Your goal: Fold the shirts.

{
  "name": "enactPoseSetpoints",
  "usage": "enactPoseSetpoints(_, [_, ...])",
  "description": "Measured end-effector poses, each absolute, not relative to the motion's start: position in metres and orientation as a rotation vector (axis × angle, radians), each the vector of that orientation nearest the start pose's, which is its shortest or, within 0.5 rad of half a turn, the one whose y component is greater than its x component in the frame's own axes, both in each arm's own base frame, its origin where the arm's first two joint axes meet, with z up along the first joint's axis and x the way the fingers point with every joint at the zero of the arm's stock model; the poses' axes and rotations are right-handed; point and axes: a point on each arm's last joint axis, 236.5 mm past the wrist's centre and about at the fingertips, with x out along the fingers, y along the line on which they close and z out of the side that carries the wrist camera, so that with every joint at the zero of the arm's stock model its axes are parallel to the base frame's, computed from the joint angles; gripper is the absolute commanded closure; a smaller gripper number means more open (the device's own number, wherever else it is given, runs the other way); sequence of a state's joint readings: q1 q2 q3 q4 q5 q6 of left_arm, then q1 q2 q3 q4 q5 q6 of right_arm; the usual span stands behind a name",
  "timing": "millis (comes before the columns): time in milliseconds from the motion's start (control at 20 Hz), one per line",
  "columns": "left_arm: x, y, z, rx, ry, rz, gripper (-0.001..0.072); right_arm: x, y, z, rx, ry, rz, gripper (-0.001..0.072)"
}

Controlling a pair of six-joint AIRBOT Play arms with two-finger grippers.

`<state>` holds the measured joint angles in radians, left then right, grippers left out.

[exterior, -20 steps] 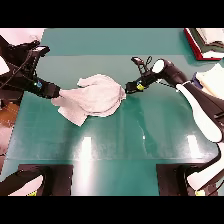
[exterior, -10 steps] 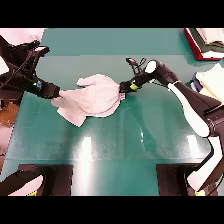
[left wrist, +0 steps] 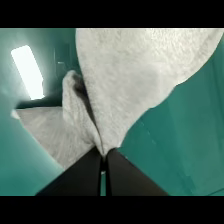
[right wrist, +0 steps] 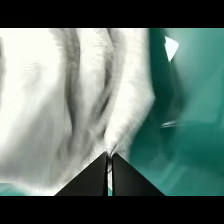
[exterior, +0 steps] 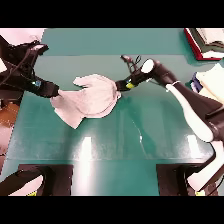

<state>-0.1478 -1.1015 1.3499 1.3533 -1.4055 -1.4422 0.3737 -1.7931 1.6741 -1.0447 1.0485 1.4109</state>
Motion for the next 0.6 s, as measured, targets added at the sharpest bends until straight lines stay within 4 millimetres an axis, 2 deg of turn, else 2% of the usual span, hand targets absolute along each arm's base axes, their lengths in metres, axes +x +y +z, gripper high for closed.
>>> enactPoseSetpoints(150, [0.353, -0.102, 0.181, 0.054, 1.003, -0.370, 0.0684, 0.463, 0.258, 0.069, 0.116, 1.068, 0.647, 0.0703])
enactPoseSetpoints(300, [0.356, -0.102, 0.256, 0.057, 0.813, -0.368, 0.0684, 0.444, 0.223, 0.147, 0.096, 0.954, 0.632, 0.0704])
enactPoseSetpoints(450, [0.340, -0.102, 0.332, 0.050, 0.620, -0.376, 0.0684, 0.409, 0.201, 0.219, 0.072, 0.833, 0.631, 0.0703])
enactPoseSetpoints(600, [0.308, -0.107, 0.397, 0.036, 0.454, -0.413, 0.0684, 0.366, 0.184, 0.282, 0.061, 0.703, 0.623, 0.0704])
